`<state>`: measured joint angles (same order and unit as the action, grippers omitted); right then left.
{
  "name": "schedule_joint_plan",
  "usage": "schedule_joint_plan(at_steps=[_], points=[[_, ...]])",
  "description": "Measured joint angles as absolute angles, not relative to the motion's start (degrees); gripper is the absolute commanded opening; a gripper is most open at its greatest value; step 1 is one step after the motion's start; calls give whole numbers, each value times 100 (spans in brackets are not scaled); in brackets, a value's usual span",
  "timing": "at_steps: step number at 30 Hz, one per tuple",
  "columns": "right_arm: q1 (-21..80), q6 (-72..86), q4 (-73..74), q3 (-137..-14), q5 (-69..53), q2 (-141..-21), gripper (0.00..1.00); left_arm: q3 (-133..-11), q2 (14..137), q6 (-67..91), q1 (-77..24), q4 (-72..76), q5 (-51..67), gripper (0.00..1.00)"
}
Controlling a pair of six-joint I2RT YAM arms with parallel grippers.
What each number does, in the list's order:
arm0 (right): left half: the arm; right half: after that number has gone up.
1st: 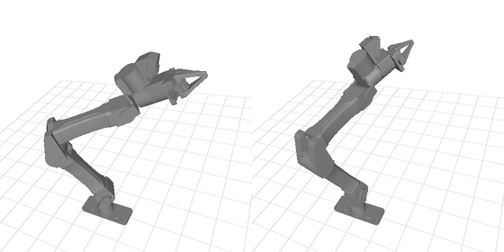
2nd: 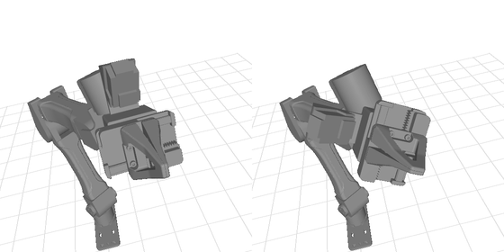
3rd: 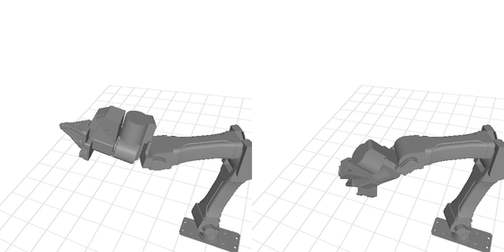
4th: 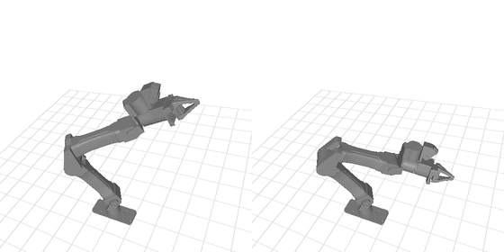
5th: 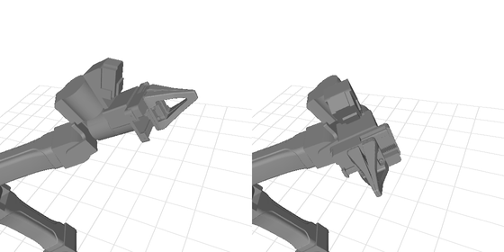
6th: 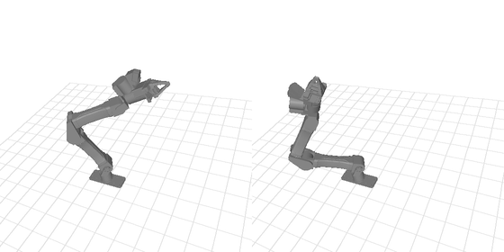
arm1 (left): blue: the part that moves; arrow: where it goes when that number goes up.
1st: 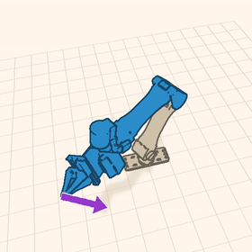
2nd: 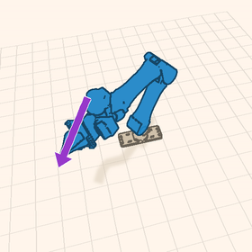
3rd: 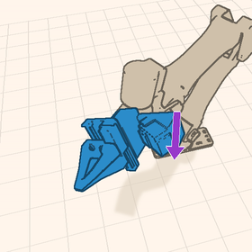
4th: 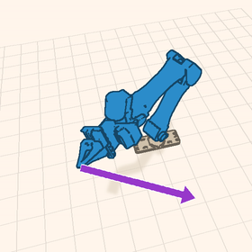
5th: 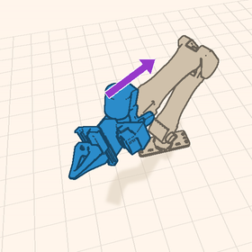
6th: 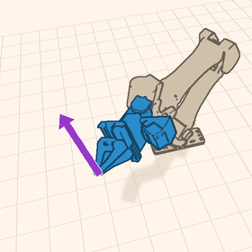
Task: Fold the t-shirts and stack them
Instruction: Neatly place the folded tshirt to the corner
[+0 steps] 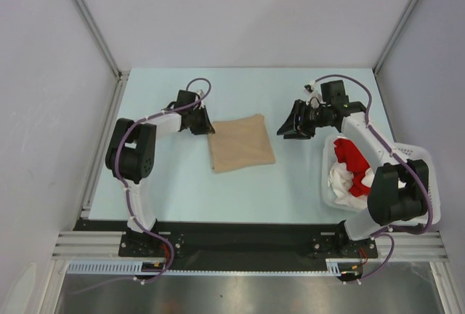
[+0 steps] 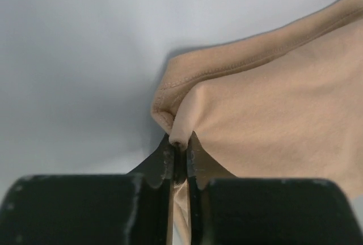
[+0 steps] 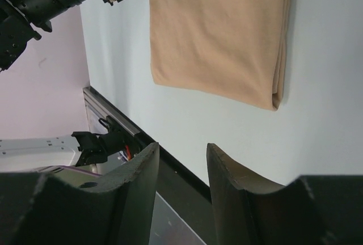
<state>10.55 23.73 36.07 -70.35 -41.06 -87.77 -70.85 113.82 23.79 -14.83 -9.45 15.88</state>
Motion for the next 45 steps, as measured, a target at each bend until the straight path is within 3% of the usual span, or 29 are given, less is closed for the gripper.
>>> schedule_joint_plan(at_steps=[1,5,14,22,33,45], points=[[1055,2375,3601,-7022,-4106,-8766,45,-7124,11393,2403,-1485,-1015,1555,0],[1059,2375,3575,-6917,-4104,-8665,45,-7555,11476,2383,-1542,-1658,1076,0],[1280,2484,3625,-6661,-3983,-8458,44,-8910,11686,1127,-1520,-2801,-1433,0],[1492,2541,3997,-6659,-3660,-8545,43,-10090,12652,-569,-1048,-2051,-2561,0],[1496,2589,4641,-7721,-3376,-9802,41,-11955,14237,-2126,-449,-945,-2991,0],[1509,2543,5439,-9400,-3286,-11131,40,-12497,14870,-3339,-276,305,-3411,0]])
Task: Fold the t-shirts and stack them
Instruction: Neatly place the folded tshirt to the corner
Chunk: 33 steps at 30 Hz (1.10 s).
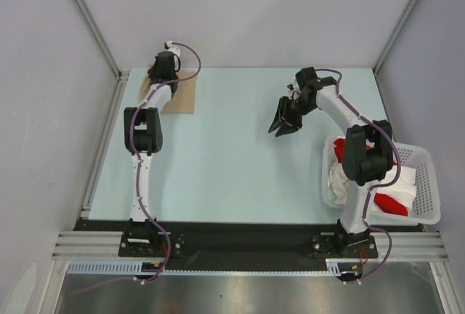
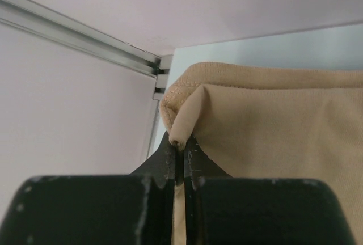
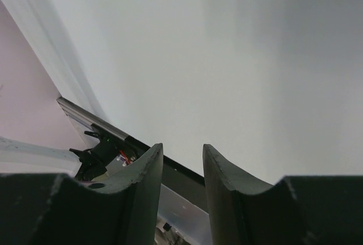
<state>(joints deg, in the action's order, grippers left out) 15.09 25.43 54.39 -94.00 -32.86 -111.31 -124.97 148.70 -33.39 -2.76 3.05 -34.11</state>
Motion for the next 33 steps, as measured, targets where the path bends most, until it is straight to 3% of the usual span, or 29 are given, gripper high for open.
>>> schedule_joint_plan(at_steps=[15,33], points=[[1280,2307,6128,-10571,-3332,-12075,38,-12997,15056,-3782,64,947,-3389,0],[1225,2222,6248,-10621,-3376,-12123,37,-12997,15080,-3931,239,1160,-3284,0]])
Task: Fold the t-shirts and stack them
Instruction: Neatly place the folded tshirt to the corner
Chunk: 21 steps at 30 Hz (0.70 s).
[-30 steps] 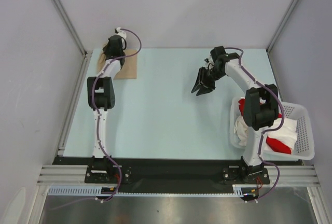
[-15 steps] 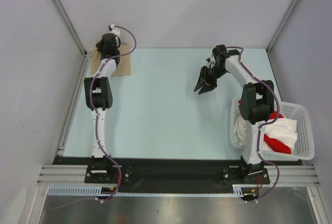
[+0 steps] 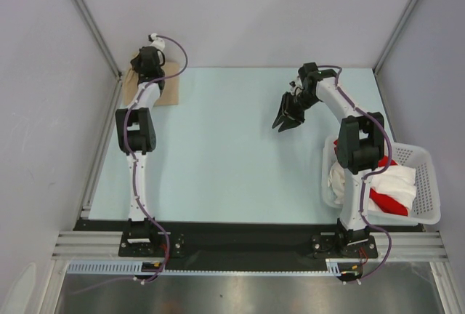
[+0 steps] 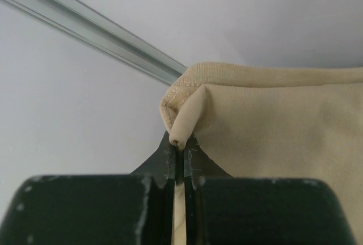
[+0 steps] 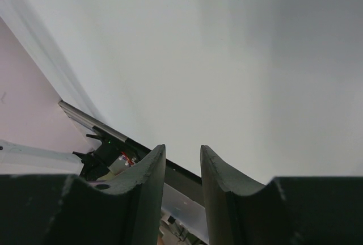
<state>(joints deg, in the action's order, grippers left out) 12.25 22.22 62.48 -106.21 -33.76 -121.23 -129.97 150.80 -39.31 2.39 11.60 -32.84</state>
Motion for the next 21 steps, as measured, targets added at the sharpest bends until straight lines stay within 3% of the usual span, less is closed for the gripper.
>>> schedule_joint_plan(at_steps=[2,4,6,9,17,21], points=[[1227,2222,6248,-10621,-3382,-12123,37,-12999,15080,-3935,246,1205,-3286,2],[1227,2224,6246,-10621,-3387,-12123,37,-12997,15080,-3946,257,1243,-3286,33],[1227,2226,6243,-10619,-3389,-12123,37,-12999,15080,-3953,268,1302,-3304,70],[1238,2241,6219,-10606,-3393,-12123,36,-13072,15080,-3793,292,1378,-3420,90],[1358,2383,5944,-10197,-3452,-11987,36,-13137,14942,-2998,130,1046,-3728,100],[1385,2534,5658,-9636,-3439,-11568,37,-12613,14271,-2176,-414,484,-3701,100]])
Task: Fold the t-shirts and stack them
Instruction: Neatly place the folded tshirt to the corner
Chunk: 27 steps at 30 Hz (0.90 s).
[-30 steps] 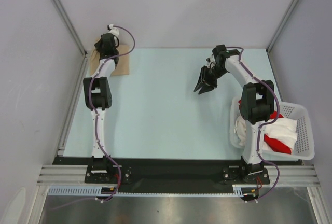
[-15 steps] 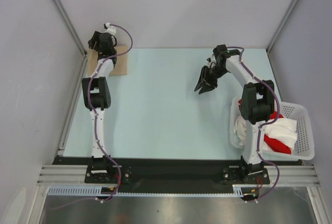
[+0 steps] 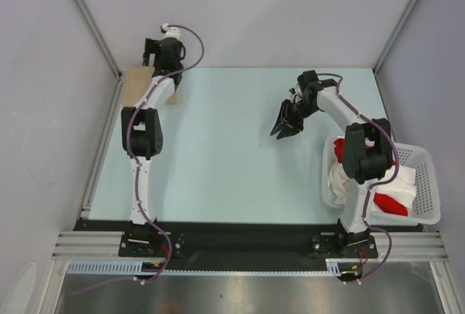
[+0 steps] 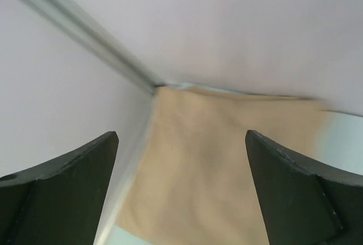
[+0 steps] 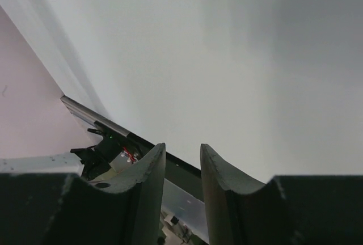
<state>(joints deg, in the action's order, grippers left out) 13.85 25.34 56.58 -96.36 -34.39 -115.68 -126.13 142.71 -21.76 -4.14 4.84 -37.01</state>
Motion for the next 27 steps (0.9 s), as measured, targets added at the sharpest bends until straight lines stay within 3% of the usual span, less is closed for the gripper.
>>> schedule_joint_plan(at_steps=[10,14,18,19,21,22,27], points=[[1240,2888,4495,-7262,-3227,-8781,38,-9786,11054,156,-3181,-204,-2062,100],[1131,3120,3918,-5999,-3306,-7404,39,-7961,9535,976,-3785,-222,-1291,100],[1107,3435,3280,-4849,-3413,-6504,42,-5752,7701,1900,-3741,-172,-661,100],[1122,3520,3098,-4554,-3426,-6272,44,-5155,7142,2117,-3712,-75,-537,100],[1186,3734,2829,-4047,-3398,-5819,64,-4136,5913,2508,-3669,-91,-366,100],[1227,3802,2720,-3881,-3332,-5649,99,-3734,5284,2716,-3667,-108,-292,100],[1500,4145,2359,-3258,-2580,-4388,100,-2403,2467,3844,-3673,-139,-167,100]])
